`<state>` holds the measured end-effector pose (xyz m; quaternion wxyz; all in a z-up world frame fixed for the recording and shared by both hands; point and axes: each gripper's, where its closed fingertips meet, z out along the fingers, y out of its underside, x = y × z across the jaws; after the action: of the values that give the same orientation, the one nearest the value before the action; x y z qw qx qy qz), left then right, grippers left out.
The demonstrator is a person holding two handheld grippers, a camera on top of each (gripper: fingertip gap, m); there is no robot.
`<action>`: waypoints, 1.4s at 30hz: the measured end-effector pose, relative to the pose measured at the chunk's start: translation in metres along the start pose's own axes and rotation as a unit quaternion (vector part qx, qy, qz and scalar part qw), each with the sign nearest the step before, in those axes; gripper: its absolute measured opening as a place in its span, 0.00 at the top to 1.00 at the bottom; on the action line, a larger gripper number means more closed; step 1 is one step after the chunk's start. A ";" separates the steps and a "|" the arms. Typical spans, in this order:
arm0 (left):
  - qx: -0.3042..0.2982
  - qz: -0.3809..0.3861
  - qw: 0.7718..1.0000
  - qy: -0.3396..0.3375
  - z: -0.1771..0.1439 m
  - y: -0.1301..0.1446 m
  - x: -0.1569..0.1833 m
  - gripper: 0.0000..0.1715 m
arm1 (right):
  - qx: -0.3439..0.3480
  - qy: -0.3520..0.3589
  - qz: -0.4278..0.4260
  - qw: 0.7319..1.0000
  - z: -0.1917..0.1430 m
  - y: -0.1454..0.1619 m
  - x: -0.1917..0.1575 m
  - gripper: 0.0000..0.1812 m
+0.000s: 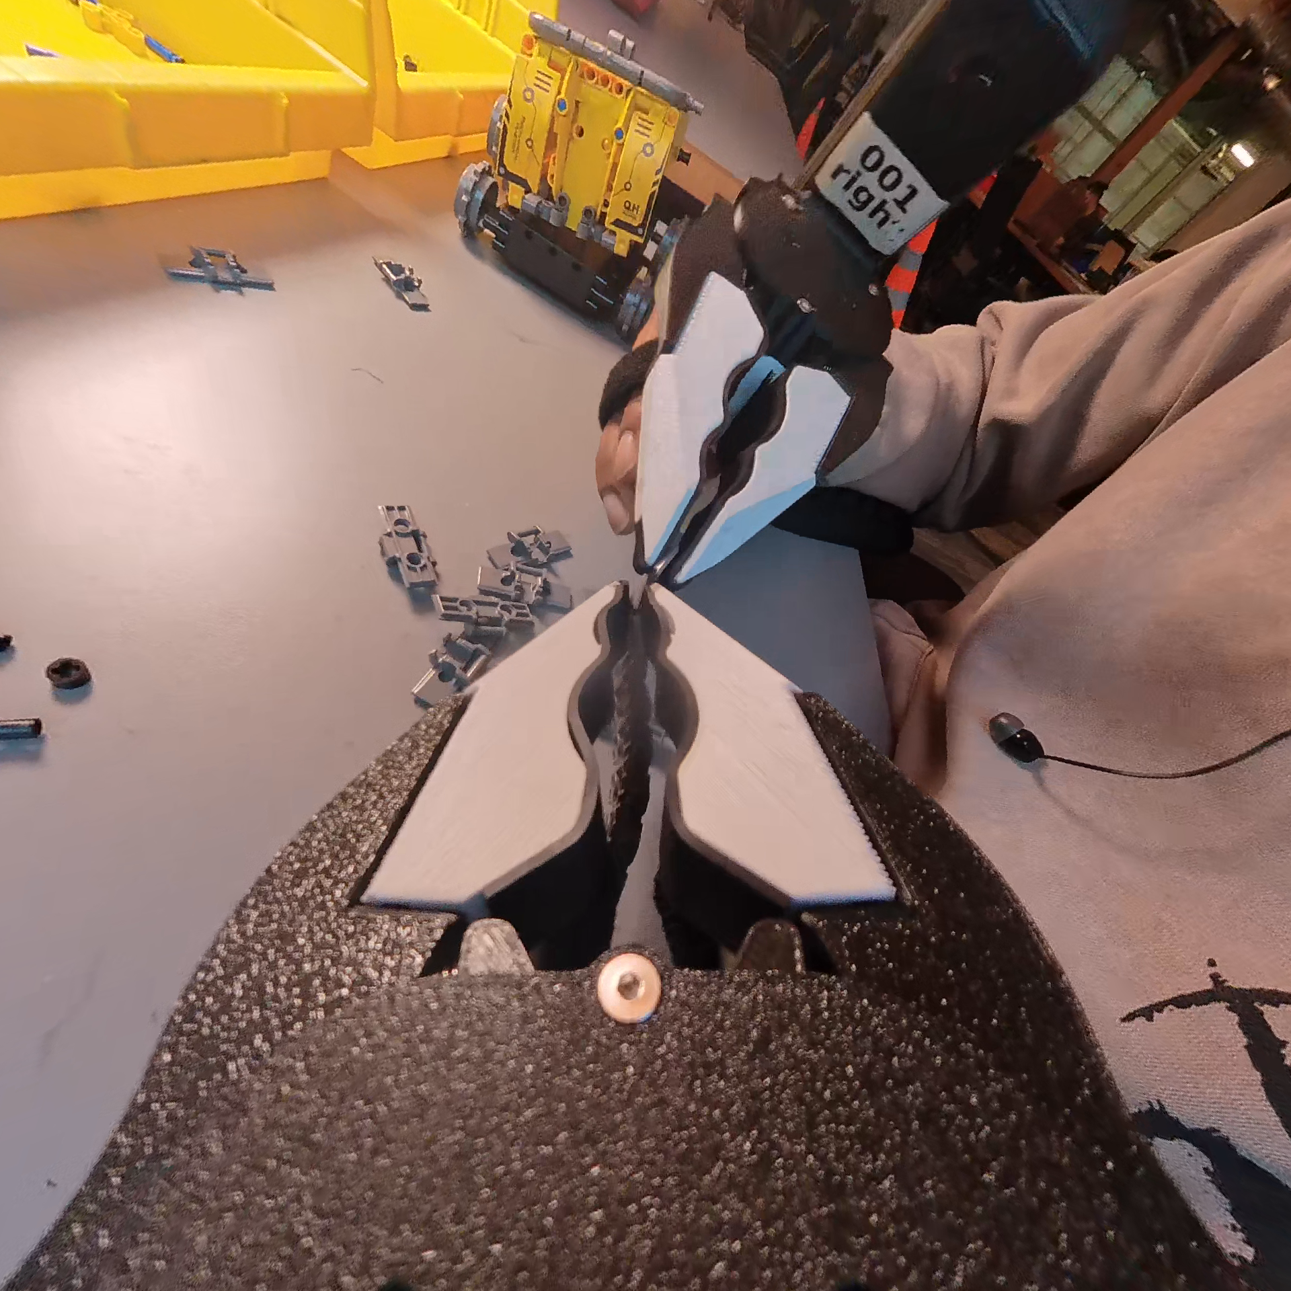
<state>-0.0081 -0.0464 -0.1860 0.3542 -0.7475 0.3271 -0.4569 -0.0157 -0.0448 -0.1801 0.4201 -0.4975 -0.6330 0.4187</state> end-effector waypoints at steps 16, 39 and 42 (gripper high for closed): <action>0.001 0.041 0.995 -0.087 -0.009 -0.009 -0.020 0.99 | 0.079 -0.069 0.013 0.994 -0.022 -0.030 -0.009 1.00; 0.052 0.024 0.998 0.011 -0.010 -0.017 0.002 0.93 | -0.003 -0.044 0.081 0.996 0.006 0.006 0.000 0.96; 0.027 0.037 0.999 0.014 -0.007 -0.010 0.004 0.90 | 0.018 -0.048 0.103 0.993 0.001 0.000 0.003 0.96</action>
<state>-0.0116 -0.0466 -0.1737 0.3863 -0.7187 0.3471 -0.4624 -0.0174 -0.0417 -0.1805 0.3525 -0.5316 -0.5903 0.4947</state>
